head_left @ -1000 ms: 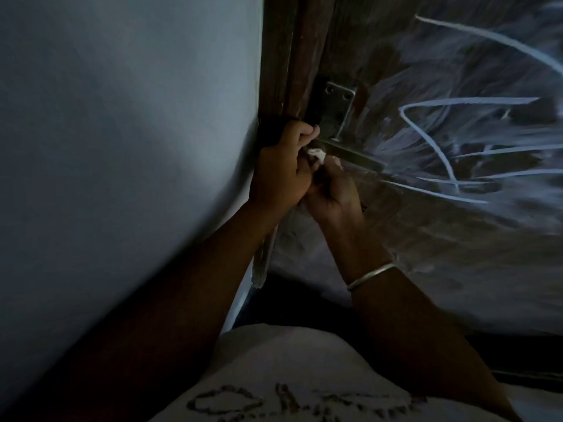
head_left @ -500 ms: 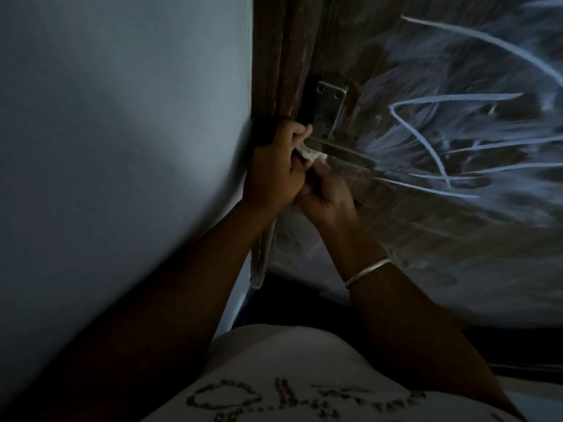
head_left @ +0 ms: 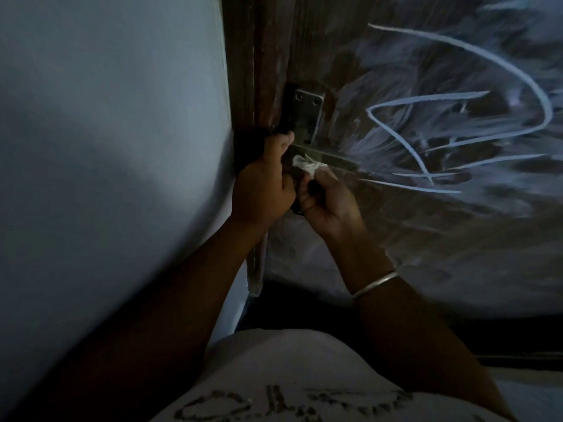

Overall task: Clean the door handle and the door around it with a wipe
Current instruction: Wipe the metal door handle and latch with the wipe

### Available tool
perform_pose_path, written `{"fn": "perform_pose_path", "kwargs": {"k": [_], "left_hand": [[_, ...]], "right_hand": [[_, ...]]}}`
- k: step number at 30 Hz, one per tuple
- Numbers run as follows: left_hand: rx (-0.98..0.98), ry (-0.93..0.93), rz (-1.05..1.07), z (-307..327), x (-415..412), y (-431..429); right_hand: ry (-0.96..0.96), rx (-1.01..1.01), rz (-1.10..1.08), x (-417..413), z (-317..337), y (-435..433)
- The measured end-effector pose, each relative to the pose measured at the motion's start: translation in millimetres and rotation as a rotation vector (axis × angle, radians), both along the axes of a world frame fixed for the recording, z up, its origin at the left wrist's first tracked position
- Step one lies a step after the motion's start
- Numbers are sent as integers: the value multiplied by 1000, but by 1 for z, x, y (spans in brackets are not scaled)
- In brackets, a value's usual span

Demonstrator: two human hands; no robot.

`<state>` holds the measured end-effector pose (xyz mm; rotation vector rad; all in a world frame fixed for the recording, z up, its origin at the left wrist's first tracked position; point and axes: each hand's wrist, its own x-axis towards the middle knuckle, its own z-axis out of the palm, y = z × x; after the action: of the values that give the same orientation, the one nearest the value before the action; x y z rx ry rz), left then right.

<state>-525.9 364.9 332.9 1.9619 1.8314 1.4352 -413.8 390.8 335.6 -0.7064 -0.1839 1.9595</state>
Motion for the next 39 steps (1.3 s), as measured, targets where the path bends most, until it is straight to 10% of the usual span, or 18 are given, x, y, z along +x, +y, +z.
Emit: {"fn": "perform_pose_path", "kwargs": {"k": [14, 23, 31, 39], "left_hand": [[-9, -28, -7, 0, 0, 1], [-7, -50, -14, 0, 1, -3], [-21, -124, -76, -2, 1, -4], [-112, -467, -164, -7, 3, -8]], "right_hand": [[-94, -4, -182, 17, 12, -14], [-995, 843, -420, 52, 42, -23], [-1904, 1057, -430, 51, 47, -2], [-1891, 1128, -270, 48, 40, 5]]}}
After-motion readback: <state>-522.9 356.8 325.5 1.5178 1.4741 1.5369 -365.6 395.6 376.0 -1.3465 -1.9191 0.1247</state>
